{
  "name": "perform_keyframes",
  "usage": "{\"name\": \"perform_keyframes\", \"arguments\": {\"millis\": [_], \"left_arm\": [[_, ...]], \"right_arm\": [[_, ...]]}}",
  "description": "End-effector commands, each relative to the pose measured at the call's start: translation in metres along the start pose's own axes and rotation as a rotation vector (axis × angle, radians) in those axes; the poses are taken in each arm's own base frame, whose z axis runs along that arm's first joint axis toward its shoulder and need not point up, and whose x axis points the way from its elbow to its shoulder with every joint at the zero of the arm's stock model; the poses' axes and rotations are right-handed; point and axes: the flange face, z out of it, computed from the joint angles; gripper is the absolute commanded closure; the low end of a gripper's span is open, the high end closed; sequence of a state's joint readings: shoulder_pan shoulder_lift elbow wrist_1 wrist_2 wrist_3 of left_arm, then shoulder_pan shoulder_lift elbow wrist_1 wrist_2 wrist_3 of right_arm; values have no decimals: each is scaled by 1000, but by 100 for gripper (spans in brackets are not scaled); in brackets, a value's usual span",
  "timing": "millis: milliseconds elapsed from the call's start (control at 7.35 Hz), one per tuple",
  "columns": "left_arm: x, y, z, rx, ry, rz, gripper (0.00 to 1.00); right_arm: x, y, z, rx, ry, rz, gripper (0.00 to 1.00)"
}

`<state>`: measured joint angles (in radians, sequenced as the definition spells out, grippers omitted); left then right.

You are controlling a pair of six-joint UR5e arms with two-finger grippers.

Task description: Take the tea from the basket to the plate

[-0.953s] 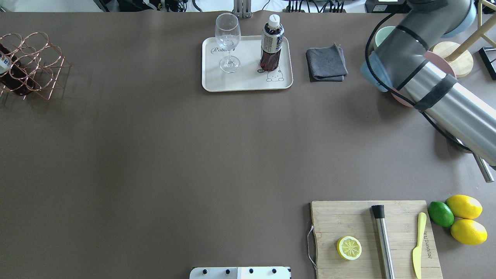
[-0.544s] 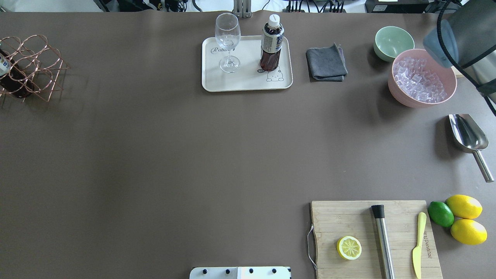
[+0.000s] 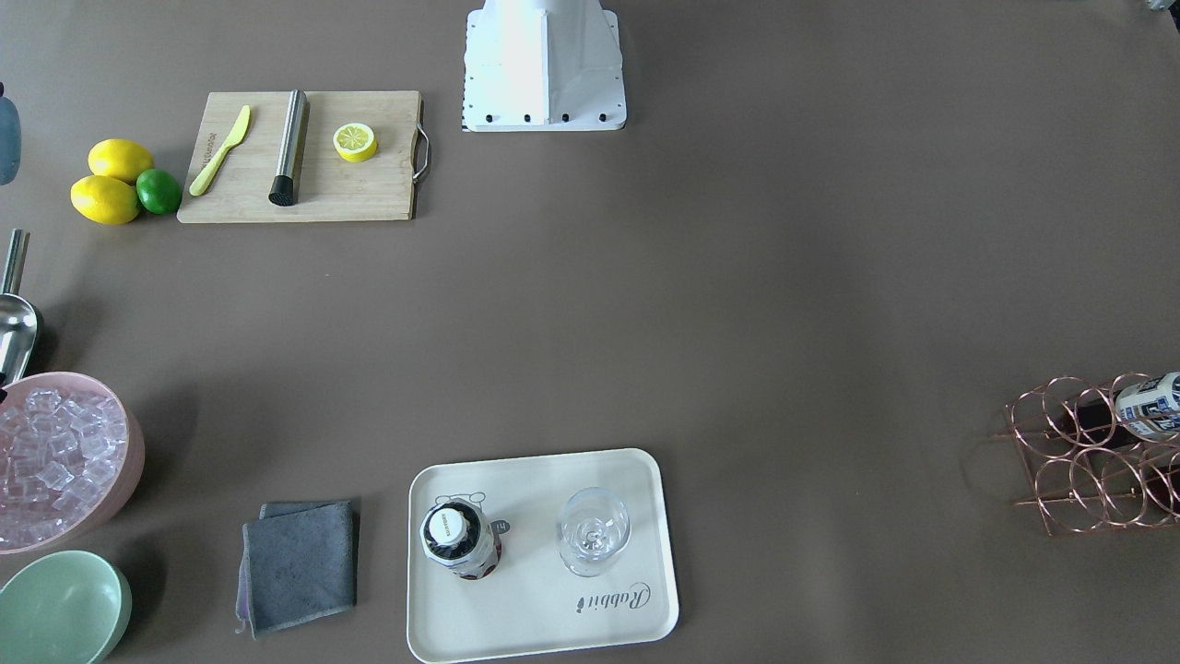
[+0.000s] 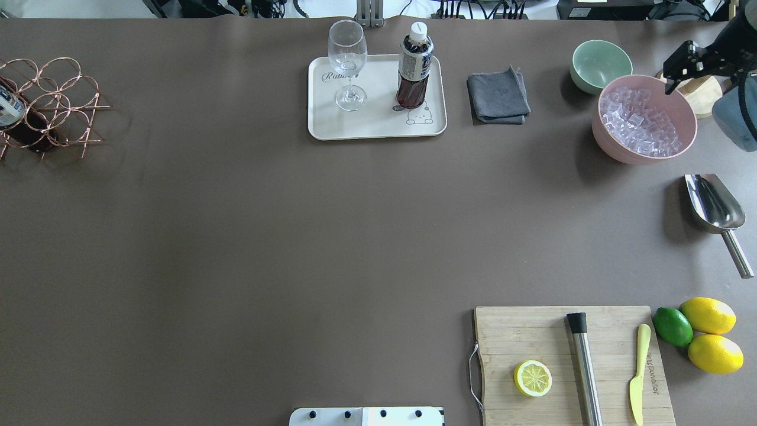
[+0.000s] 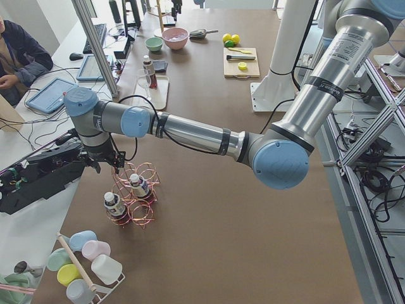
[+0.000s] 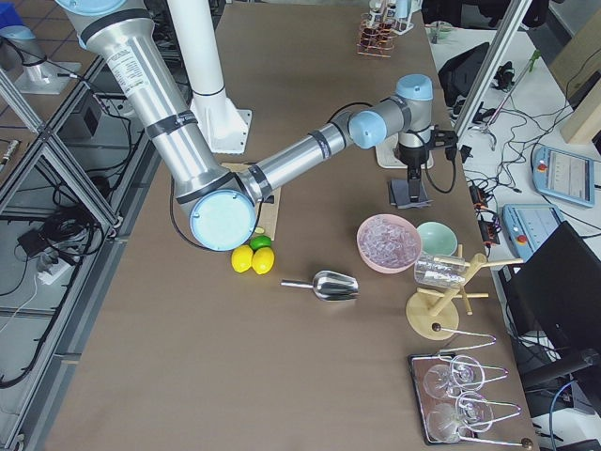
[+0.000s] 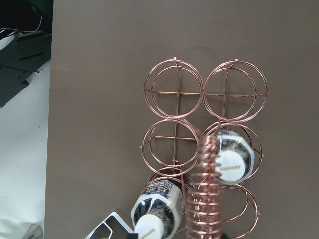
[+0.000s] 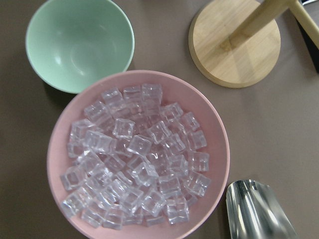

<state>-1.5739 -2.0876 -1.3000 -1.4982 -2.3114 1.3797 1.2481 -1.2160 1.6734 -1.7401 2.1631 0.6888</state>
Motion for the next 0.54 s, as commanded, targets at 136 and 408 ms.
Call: {"name": "perform_keyframes", "arguments": {"millis": [136, 408], "left_arm": [[1, -4, -5, 5, 1, -16, 2], [13, -6, -12, 85, 45, -135, 2]], "right_arm": [[148, 70, 55, -133, 3, -148, 0], [245, 79, 83, -146, -105, -134, 0]]}}
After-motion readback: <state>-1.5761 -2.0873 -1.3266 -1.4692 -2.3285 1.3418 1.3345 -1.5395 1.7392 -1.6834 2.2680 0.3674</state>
